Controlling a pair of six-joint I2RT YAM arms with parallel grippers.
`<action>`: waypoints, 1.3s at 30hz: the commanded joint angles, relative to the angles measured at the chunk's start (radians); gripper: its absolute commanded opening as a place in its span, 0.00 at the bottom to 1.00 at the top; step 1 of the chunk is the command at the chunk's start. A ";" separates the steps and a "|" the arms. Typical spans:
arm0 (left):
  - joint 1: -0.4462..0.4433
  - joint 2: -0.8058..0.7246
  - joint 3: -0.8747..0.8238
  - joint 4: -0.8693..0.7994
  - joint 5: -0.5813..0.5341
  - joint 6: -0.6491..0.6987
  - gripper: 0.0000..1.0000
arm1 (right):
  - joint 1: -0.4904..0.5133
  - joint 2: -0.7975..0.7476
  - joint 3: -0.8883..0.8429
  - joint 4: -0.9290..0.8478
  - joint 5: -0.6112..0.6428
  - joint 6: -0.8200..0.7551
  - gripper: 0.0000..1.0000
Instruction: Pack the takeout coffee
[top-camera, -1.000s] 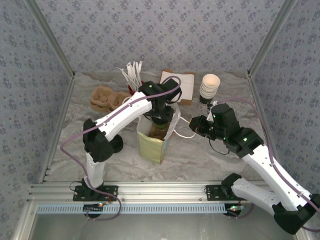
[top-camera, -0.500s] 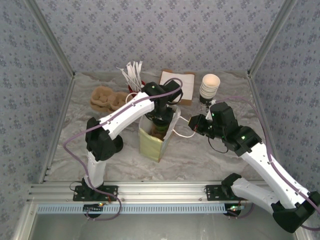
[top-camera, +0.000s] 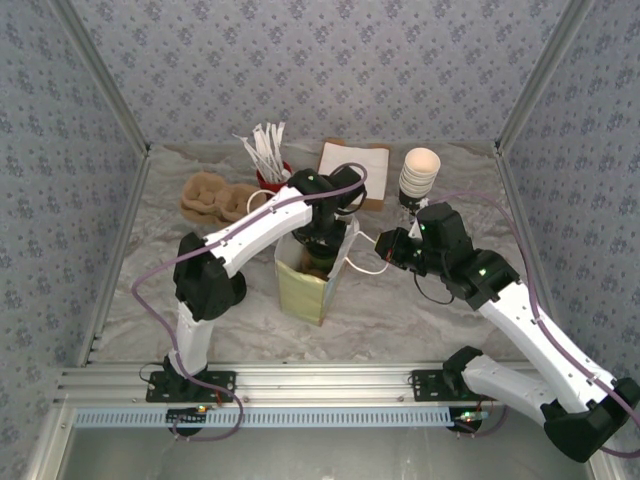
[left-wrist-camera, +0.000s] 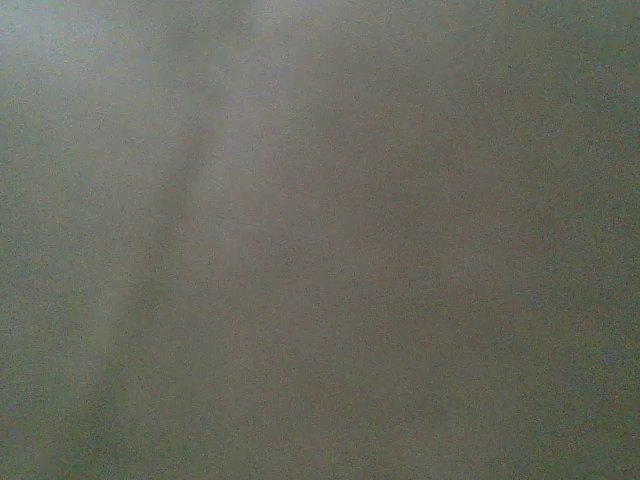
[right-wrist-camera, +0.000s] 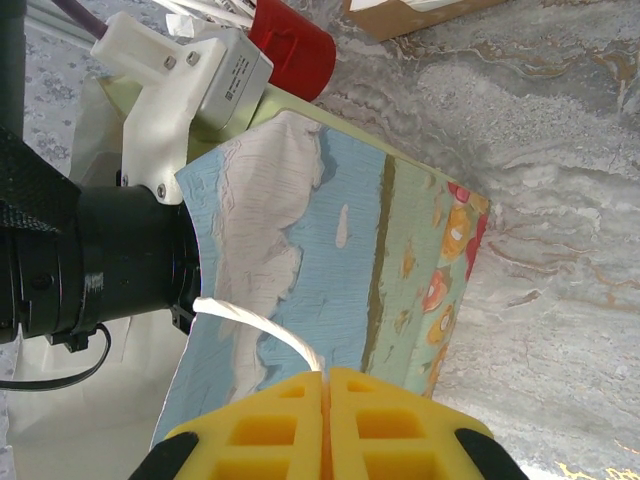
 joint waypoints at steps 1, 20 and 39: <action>0.006 0.029 -0.026 -0.009 0.025 -0.010 0.47 | -0.006 0.003 0.019 0.011 0.000 -0.020 0.10; 0.014 0.028 -0.200 0.114 0.078 -0.029 0.47 | -0.006 0.001 0.001 0.012 0.000 -0.018 0.10; 0.014 0.026 -0.263 0.157 0.084 -0.035 0.46 | -0.005 0.002 -0.006 0.012 -0.003 -0.015 0.09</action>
